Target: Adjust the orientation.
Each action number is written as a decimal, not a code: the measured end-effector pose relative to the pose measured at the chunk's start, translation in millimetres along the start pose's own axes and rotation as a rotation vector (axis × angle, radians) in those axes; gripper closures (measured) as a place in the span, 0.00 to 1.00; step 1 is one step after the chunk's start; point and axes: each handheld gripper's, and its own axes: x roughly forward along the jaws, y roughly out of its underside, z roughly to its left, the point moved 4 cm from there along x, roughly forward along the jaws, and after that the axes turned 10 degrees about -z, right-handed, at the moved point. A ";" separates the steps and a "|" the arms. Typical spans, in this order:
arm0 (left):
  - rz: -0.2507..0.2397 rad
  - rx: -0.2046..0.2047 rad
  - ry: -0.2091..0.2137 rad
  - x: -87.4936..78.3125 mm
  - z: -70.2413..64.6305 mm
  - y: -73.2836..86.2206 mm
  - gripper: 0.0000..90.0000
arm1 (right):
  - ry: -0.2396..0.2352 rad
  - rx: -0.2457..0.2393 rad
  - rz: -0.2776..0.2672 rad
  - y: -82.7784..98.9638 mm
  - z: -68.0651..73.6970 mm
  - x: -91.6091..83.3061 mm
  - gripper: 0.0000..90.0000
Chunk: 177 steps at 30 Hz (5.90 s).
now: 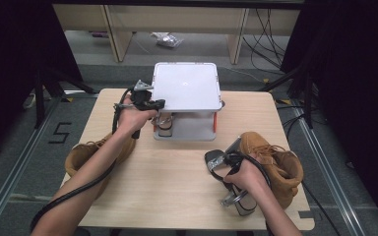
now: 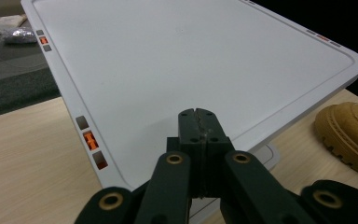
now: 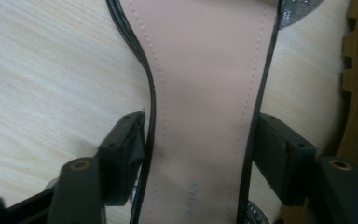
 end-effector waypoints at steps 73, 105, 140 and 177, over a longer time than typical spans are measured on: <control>-0.002 0.004 0.004 0.0 0.4 0.2 1.00 | -0.026 0.191 -0.178 -120.8 37.7 3.7 0.48; -0.002 0.004 0.009 -0.2 0.6 0.5 1.00 | -0.041 0.266 -0.155 -140.6 45.3 33.7 0.47; -0.002 0.001 0.004 -0.3 0.3 0.6 1.00 | -0.075 0.122 -0.239 -47.0 29.8 -33.0 1.00; 0.002 -0.001 0.003 -0.5 0.6 0.4 1.00 | -0.050 -0.014 -0.192 -32.6 56.7 11.0 1.00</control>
